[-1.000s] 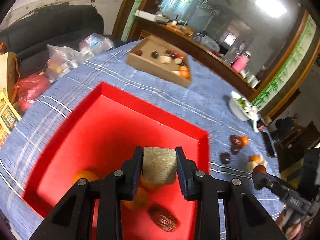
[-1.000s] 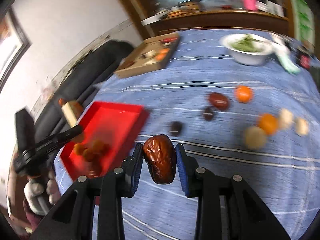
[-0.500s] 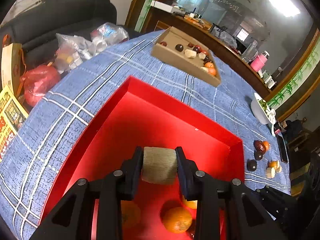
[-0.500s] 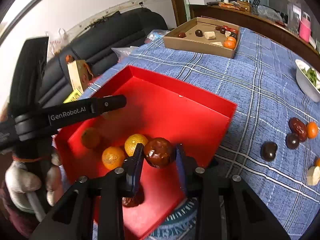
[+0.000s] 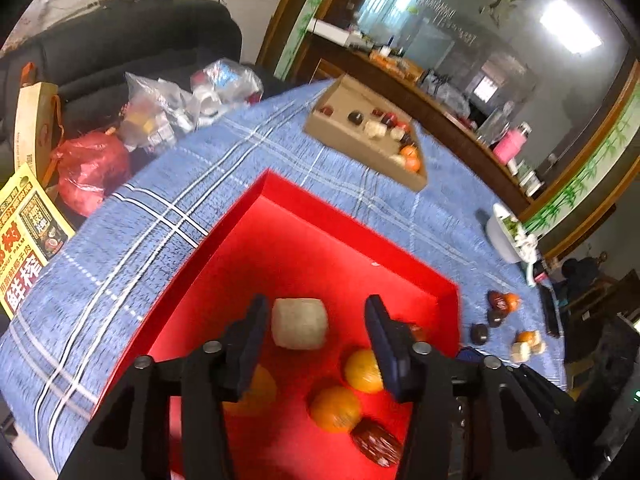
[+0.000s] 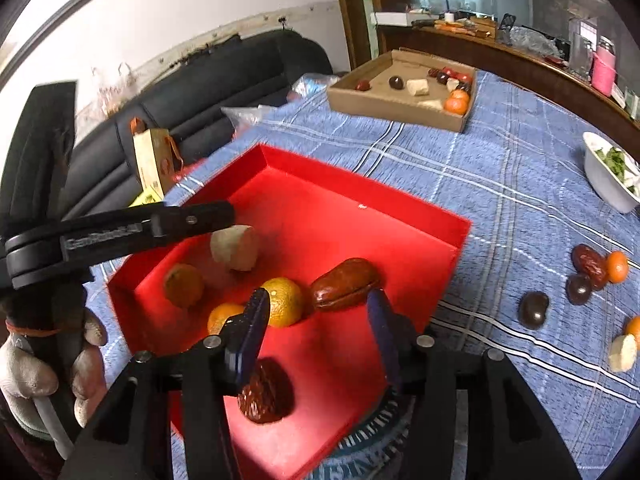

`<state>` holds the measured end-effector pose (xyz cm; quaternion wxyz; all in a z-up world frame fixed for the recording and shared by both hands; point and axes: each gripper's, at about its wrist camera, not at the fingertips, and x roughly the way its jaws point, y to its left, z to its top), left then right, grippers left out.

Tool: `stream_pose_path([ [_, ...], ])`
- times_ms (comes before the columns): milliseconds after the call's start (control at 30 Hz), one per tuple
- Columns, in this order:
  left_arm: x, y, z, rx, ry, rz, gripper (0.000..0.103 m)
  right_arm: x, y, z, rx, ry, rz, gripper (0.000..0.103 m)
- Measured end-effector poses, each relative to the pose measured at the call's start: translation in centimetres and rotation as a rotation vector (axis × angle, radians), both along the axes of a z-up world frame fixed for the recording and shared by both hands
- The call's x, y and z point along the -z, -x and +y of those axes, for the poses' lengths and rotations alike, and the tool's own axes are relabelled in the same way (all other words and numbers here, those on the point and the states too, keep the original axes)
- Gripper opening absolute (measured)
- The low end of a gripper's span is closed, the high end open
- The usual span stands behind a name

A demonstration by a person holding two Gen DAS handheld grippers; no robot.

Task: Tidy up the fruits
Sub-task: 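Carry the yam piece into the red tray and open the left tool while the right tool releases the date, then lift both open tools away from the red tray, then grasp a red date with the left tool while the right tool grasps a white yam piece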

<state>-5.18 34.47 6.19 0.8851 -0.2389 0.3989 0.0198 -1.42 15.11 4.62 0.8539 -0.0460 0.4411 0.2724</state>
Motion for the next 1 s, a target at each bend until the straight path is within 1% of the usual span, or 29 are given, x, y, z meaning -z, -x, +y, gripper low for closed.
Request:
stream_pose_path([
  [100, -1.3, 1.6, -0.9, 0.005, 0.003, -0.034, 0.058, -0.9, 0.9, -1.9, 0.024, -0.022, -0.021, 0.056],
  [200, -2.1, 2.8, -2.1, 0.02, 0.024, -0.045, 0.061, -1.5, 2.1, -4.9, 0.068, -0.037, -0.038, 0.056],
  [300, -2.3, 3.7, -3.7, 0.039, 0.105, -0.047, 0.063, -1.8, 3.2, -9.1, 0.128, -0.049, -0.053, 0.056],
  [367, -2.4, 3.9, -5.3, 0.073, 0.128, -0.042, 0.064, -2.0, 3.9, -12.6, 0.188, -0.038, -0.071, 0.056],
  [500, -2.8, 3.8, -8.3, 0.137, 0.127, -0.035, 0.063, -2.4, 4.6, -20.0, 0.329, -0.013, -0.094, 0.056],
  [633, -2.6, 3.6, -11.4, 0.188, 0.125, -0.016, 0.063, -2.1, 4.8, -27.6, 0.499, 0.0, -0.086, 0.058],
  [700, -2.3, 3.2, -12.8, 0.215, 0.116, -0.002, 0.063, -1.9, 4.8, -30.1, 0.551, -0.012, -0.081, 0.058],
  [767, -2.1, 2.9, -14.4, 0.244, 0.102, 0.012, 0.063, -1.6, 4.5, -31.4, 0.576, -0.026, -0.071, 0.058],
  [867, -2.0, 2.7, -16.1, 0.273, 0.077, 0.022, 0.063, -0.8, 3.5, -32.4, 0.581, -0.054, -0.042, 0.058],
  [1000, -1.7, 2.0, -17.7, 0.294, 0.035, 0.029, 0.063, 0.0, 0.8, -31.2, 0.55, -0.058, -0.019, 0.058],
])
